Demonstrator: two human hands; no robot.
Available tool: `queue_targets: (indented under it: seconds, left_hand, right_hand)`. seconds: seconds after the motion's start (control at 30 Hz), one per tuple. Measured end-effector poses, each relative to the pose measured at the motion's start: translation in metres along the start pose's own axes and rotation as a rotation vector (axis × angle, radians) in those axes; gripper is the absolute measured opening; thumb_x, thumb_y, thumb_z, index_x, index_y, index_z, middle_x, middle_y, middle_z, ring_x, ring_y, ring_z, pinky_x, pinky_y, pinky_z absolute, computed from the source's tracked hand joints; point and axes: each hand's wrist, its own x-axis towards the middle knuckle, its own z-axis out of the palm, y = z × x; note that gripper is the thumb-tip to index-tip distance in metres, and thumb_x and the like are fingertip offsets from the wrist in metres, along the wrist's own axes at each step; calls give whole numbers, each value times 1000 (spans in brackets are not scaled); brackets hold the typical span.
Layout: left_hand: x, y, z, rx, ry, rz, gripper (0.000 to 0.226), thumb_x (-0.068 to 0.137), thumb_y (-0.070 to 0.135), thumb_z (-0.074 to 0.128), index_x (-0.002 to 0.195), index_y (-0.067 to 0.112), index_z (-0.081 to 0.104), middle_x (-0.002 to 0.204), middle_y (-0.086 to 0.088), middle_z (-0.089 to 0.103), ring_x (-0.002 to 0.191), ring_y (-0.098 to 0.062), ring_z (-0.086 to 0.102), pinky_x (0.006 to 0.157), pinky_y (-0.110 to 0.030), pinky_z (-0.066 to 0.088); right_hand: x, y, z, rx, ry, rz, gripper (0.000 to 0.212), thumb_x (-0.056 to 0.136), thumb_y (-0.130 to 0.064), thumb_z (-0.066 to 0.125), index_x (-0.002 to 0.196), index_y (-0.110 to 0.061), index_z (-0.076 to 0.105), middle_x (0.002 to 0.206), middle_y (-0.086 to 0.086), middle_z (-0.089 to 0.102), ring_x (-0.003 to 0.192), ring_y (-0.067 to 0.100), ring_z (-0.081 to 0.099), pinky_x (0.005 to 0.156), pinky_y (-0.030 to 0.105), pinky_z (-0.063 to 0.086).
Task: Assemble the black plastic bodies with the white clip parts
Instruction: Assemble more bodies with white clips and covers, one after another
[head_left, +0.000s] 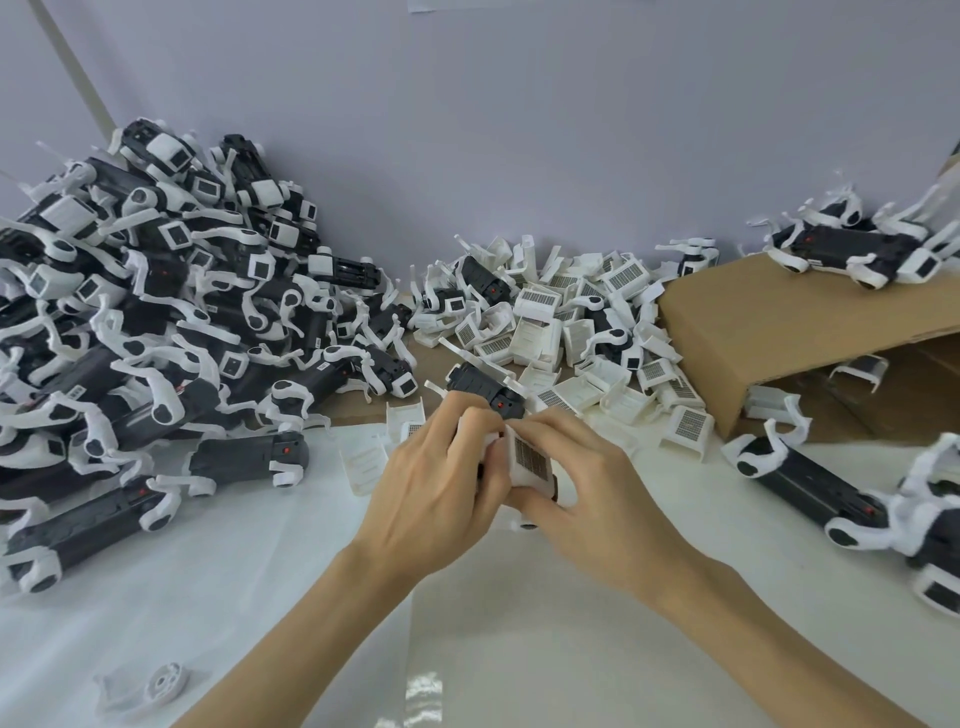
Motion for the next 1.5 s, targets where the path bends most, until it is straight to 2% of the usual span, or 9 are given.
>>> queue_targets:
  seconds: [0.2, 0.33, 0.5, 0.67, 0.87, 1.03, 1.23, 1.33, 1.5]
  left_hand:
    - [-4, -5, 6, -36, 13, -41, 9, 106, 23, 42, 110, 17, 47, 112, -2, 58, 72, -23, 58, 52, -35, 45]
    - [-8, -11, 6, -248, 29, -227, 36, 115, 43, 27, 112, 19, 53, 109, 7, 56, 88, -18, 60, 71, -39, 47]
    - [-10, -12, 9, -367, -5, -325, 38, 113, 47, 24, 114, 23, 53, 107, 8, 58, 86, -14, 59, 72, -30, 44]
    - [-8, -8, 4, -361, -59, -197, 47, 113, 49, 27, 119, 12, 56, 116, 5, 56, 106, -9, 58, 89, -18, 41]
    - [-7, -7, 5, -308, -57, -145, 19, 107, 32, 54, 118, 17, 49, 115, 3, 56, 104, -10, 57, 86, -19, 45]
    - [-4, -4, 6, -316, -79, -166, 14, 104, 30, 55, 114, 25, 46, 112, 5, 56, 102, -15, 58, 83, -20, 45]
    - [-3, -12, 6, -340, -106, -250, 14, 103, 39, 50, 114, 33, 43, 113, 4, 57, 103, -12, 58, 84, -20, 45]
    - [-5, -16, 6, -365, -109, -254, 15, 105, 39, 50, 115, 31, 43, 112, 7, 57, 100, -15, 60, 81, -28, 48]
    - [-7, -17, 6, -391, -126, -290, 14, 105, 41, 53, 115, 35, 44, 112, 15, 56, 100, -17, 60, 72, -21, 48]
  right_hand:
    - [-1, 7, 2, 90, 12, 18, 47, 91, -21, 80, 136, -20, 64, 119, -11, 61, 112, 11, 62, 91, 24, 50]
    - [-1, 8, 3, 138, 180, 51, 57, 85, -25, 86, 137, -20, 62, 121, -9, 67, 117, 12, 64, 99, 23, 49]
    - [-3, 10, 7, 26, 104, -20, 49, 85, -29, 86, 129, -19, 67, 118, -11, 63, 113, 12, 62, 92, 24, 50]
    - [-5, 5, 10, 15, 134, 8, 52, 90, -43, 75, 137, -24, 65, 119, -13, 64, 115, 7, 62, 94, 23, 51]
    - [-6, 9, 7, -150, 110, -28, 50, 89, -29, 80, 135, -15, 66, 118, -6, 69, 111, 15, 63, 92, 32, 53]
    - [-7, 9, 11, -341, 242, -150, 48, 93, -42, 65, 130, -11, 70, 108, -3, 72, 98, 11, 59, 86, 20, 49]
    - [-5, 16, -3, -42, -67, -6, 47, 104, -44, 58, 149, -30, 52, 135, -22, 61, 128, 3, 55, 104, 17, 41]
    - [2, 19, -16, 158, -130, 101, 33, 108, -33, 50, 139, -34, 61, 125, -26, 66, 125, 1, 57, 99, 11, 39]
    - [2, 29, -15, 170, -223, 198, 30, 109, -34, 53, 136, -40, 64, 130, -25, 66, 133, 0, 51, 112, 27, 37]
